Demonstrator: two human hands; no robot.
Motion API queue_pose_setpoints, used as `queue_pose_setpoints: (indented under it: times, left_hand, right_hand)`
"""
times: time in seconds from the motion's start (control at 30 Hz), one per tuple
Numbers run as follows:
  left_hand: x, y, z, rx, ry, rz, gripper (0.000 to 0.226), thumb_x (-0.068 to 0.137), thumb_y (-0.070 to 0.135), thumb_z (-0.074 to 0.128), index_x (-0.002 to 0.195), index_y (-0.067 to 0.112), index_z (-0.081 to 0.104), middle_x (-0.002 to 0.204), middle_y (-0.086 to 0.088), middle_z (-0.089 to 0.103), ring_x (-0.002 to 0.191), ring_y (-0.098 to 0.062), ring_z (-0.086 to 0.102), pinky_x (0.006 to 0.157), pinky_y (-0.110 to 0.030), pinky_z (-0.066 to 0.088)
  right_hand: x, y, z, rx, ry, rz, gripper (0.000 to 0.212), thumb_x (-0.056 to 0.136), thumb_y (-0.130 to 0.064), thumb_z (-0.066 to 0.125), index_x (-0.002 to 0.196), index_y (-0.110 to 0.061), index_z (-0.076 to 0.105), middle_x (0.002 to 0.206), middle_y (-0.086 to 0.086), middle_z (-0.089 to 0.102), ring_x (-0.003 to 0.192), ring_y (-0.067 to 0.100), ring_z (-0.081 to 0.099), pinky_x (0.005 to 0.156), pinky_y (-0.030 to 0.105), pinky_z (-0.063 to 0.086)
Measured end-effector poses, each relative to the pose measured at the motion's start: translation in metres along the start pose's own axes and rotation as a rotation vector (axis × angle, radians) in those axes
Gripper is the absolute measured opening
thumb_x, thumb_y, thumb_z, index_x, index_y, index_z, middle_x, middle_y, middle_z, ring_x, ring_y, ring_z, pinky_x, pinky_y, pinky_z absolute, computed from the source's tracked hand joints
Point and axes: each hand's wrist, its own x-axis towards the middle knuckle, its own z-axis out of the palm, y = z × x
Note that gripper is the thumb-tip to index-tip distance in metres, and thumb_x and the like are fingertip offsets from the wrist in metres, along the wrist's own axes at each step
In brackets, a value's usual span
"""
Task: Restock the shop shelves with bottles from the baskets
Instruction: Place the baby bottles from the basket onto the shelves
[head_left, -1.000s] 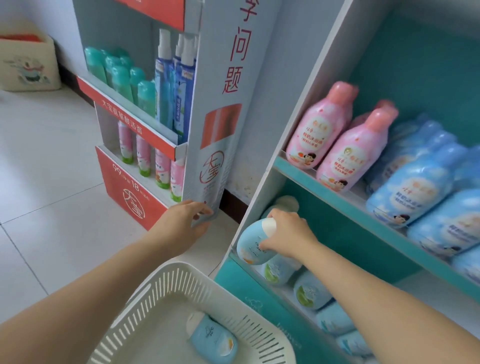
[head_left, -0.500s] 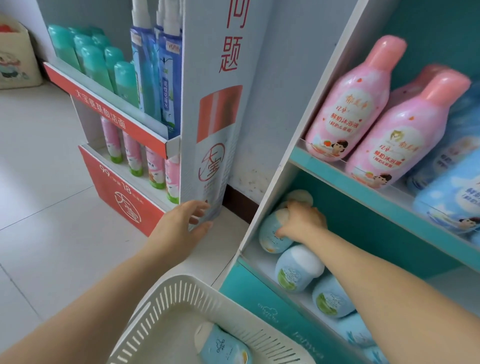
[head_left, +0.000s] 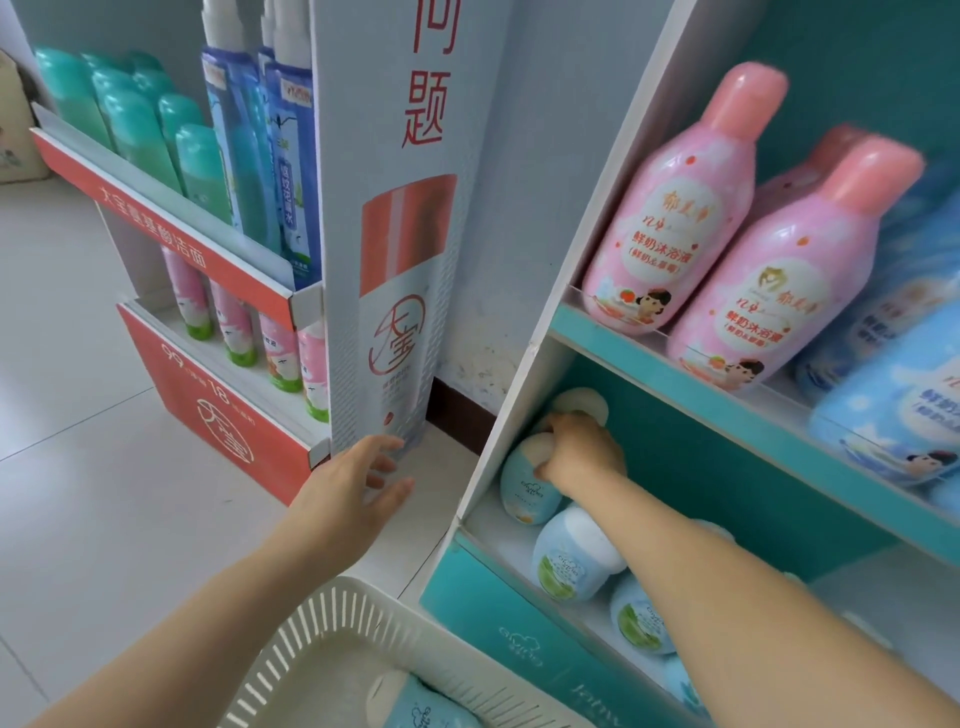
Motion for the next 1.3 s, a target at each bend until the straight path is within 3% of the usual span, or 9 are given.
queue_pose_setpoints:
  times: [0.23,0.4,0.5,0.57,0.63,0.77,1.0,1.3]
  left_hand:
    - [-0.003,0.003,0.000,0.040,-0.010,0.033,0.043,0.090,0.035,0.053,0.131,0.024,0.045,0.118,0.005,0.056,0.101,-0.009,0.056,0.088,-0.022,0.048]
    - [-0.008,0.006,0.002,0.101,-0.068,0.067,0.044,0.090,0.036,0.052,0.132,0.025,0.043,0.118,0.007,0.054,0.100,-0.005,0.052,0.087,-0.018,0.047]
    - [-0.011,0.003,0.000,0.152,-0.095,0.080,0.046,0.090,0.040,0.051,0.133,0.025,0.043,0.120,0.005,0.056,0.099,-0.006,0.051,0.088,-0.021,0.046]
    - [-0.015,-0.003,-0.002,0.193,-0.108,0.087,0.047,0.090,0.041,0.052,0.133,0.024,0.043,0.119,0.003,0.057,0.097,-0.008,0.052,0.088,-0.024,0.046]
    - [-0.019,-0.009,-0.003,0.229,-0.138,0.090,0.048,0.090,0.041,0.053,0.133,0.023,0.044,0.119,0.002,0.057,0.095,-0.009,0.051,0.088,-0.025,0.045]
    - [-0.024,-0.025,-0.008,0.241,-0.163,0.093,0.045,0.090,0.038,0.054,0.132,0.021,0.045,0.117,0.001,0.058,0.093,-0.009,0.050,0.086,-0.024,0.042]
    - [-0.024,-0.048,-0.002,0.188,-0.125,0.035,0.043,0.091,0.037,0.053,0.130,0.020,0.047,0.114,0.002,0.058,0.098,-0.013,0.057,0.085,-0.025,0.044]
    - [-0.026,-0.064,0.019,0.099,-0.068,0.009,0.041,0.091,0.035,0.053,0.130,0.021,0.046,0.111,0.006,0.054,0.095,-0.009,0.055,0.081,-0.022,0.043]
  right_hand:
    - [-0.027,0.007,0.001,0.024,0.175,-0.083,0.047,0.083,-0.024,0.066,0.126,-0.016,0.049,0.126,0.007,0.049,0.113,0.025,0.051,0.076,0.030,0.046]
    - [-0.067,0.007,0.010,0.126,0.286,-0.237,0.046,0.087,-0.023,0.062,0.130,-0.014,0.048,0.133,0.005,0.046,0.124,0.023,0.041,0.101,0.032,0.038]
    - [-0.092,0.002,0.025,0.249,0.425,-0.382,0.041,0.080,-0.014,0.066,0.119,-0.009,0.059,0.119,0.008,0.056,0.112,0.024,0.051,0.096,0.034,0.046]
    - [-0.112,-0.004,0.041,0.312,0.456,-0.462,0.037,0.075,-0.012,0.065,0.112,-0.009,0.062,0.112,0.006,0.059,0.105,0.017,0.049,0.091,0.028,0.045]
    - [-0.137,-0.011,0.065,0.333,0.311,-0.498,0.036,0.082,-0.012,0.060,0.118,-0.011,0.059,0.118,0.001,0.055,0.108,0.013,0.046,0.094,0.022,0.038]
    - [-0.172,-0.024,0.127,0.300,-0.029,-0.518,0.041,0.090,-0.021,0.052,0.131,-0.020,0.046,0.134,-0.007,0.039,0.123,0.012,0.039,0.101,0.023,0.034]
    - [-0.176,-0.025,0.212,0.128,-0.389,-0.245,0.055,0.089,-0.027,0.057,0.138,-0.020,0.034,0.135,0.002,0.039,0.124,0.021,0.042,0.101,0.031,0.038]
    - [-0.159,-0.028,0.267,0.050,-0.485,-0.211,0.081,0.084,-0.036,0.064,0.149,-0.023,0.017,0.149,0.003,0.024,0.135,0.022,0.031,0.109,0.032,0.031]
